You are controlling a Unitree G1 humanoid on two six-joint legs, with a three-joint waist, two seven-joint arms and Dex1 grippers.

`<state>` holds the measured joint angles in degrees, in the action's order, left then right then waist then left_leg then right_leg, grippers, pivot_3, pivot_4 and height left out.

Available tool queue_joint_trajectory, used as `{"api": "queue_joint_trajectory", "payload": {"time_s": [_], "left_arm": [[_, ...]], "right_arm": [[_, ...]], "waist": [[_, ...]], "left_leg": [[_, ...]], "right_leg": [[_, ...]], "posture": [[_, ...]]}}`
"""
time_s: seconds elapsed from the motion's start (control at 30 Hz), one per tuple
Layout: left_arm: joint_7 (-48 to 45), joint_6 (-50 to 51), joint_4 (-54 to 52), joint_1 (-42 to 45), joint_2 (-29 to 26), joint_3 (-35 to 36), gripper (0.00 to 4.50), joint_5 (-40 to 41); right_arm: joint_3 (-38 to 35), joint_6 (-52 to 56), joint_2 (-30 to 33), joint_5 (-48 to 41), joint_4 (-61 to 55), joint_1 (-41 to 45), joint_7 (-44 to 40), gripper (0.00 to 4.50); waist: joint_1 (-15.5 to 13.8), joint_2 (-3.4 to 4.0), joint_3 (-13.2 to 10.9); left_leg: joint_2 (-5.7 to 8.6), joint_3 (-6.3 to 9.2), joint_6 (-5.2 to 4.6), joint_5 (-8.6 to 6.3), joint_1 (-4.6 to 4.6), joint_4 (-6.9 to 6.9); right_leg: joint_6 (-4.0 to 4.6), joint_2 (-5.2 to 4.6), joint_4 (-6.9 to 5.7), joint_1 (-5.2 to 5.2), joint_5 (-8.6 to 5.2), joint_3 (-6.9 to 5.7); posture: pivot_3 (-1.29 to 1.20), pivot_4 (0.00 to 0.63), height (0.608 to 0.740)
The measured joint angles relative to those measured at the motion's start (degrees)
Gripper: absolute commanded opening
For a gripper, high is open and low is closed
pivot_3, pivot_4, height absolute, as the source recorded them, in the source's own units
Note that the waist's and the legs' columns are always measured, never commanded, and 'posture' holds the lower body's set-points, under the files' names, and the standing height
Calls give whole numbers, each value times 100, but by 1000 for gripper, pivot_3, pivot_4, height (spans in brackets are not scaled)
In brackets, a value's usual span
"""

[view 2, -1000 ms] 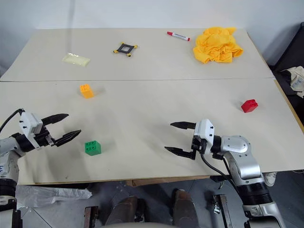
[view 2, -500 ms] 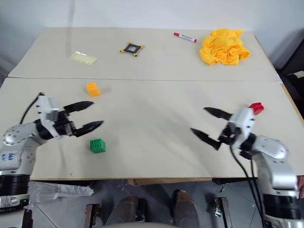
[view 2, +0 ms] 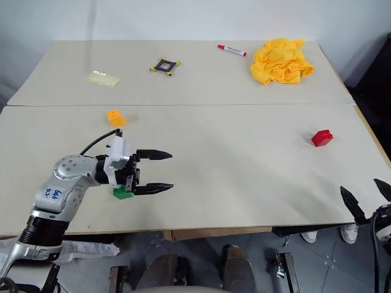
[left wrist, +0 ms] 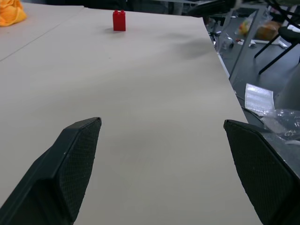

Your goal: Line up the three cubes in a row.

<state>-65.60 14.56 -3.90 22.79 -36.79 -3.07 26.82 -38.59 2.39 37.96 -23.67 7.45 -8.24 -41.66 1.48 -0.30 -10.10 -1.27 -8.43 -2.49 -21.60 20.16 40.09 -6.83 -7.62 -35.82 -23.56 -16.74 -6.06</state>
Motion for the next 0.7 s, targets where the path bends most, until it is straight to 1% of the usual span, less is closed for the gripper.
{"api": "queue_joint_trajectory", "payload": {"time_s": [0.07, 0.17, 0.23, 0.3, 0.37, 0.43, 0.6, 0.63, 0.67, 0.7], "left_arm": [[6, 4, 2, 127, 61, 14, 4443, 6], [75, 203, -13, 247, 151, 102, 4443, 153], [140, 251, 5, 283, 234, 216, 4443, 225], [166, 226, 10, 349, 260, 246, 4443, 222], [163, 168, 10, 367, 269, 252, 4443, 213], [162, 140, 11, 362, 281, 243, 4443, 197], [183, 97, -18, 312, 291, 248, 4443, 181], [208, 97, -37, 283, 292, 250, 4500, 178], [227, 97, -50, 259, 291, 253, 4500, 175], [236, 97, -56, 240, 290, 257, 4500, 174]], "right_arm": [[375, 444, 232, 107, 83, 765, 268, 4500], [808, 1329, 630, 120, 242, 1644, 493, 4500], [1224, 1953, 971, 216, 676, 2365, 480, 4500], [1666, 2281, 1260, 402, 1152, 3012, 382, 4500], [2057, 2393, 1414, 666, 1675, 3561, 313, 4500], [2362, 2326, 1431, 935, 2286, 4036, 297, 4500], [2936, 2127, 1430, 1406, 3611, 4785, 67, 4500], [2999, 2121, 1429, 1457, 3816, 4894, -22, 4089], [3031, 2107, 1429, 1482, 3946, 4955, -69, 3890], [3063, 2062, 1425, 1514, 4069, 5016, -105, 3551]], "waist": [[44, 11, -1], [-5, 30, 3], [-44, 31, 2], [-87, 32, 2], [-119, 32, 2], [-138, 31, 2], [-119, 32, 2], [-110, 32, 1], [-108, 32, 1], [-106, 32, 1]], "left_leg": [[-4, -2, 1, 0, 0, 3], [-9, 5, 2, 0, 8, -2], [-5, 9, 1, 0, 16, 3], [-1, 9, -2, 0, 19, 7], [-1, 8, -2, 0, 20, 6], [0, 8, -2, 0, 22, 6], [-2, 8, -2, 0, 26, 2], [-4, 7, -2, 0, 26, 2], [-4, 8, -2, 0, 26, 2], [-5, 8, -1, 0, 26, 2]], "right_leg": [[2, 0, -6, -4, 0, 3], [10, 3, -6, -9, -5, -8], [10, 1, -4, -11, -5, -14], [7, -2, -2, -11, -3, -14], [5, -2, 3, -10, -2, -15], [5, -3, 4, -11, -2, -16], [4, 0, 9, -12, -2, -20], [4, 0, 9, -13, -2, -20], [4, 1, 9, -13, -2, -21], [4, 1, 9, -13, -2, -21]], "posture": [[0, 150, 740], [0, 150, 740], [0, 150, 740], [0, 150, 740], [0, 150, 740], [0, 150, 740], [0, 150, 740], [0, 150, 740], [0, 150, 740], [0, 150, 740]]}}
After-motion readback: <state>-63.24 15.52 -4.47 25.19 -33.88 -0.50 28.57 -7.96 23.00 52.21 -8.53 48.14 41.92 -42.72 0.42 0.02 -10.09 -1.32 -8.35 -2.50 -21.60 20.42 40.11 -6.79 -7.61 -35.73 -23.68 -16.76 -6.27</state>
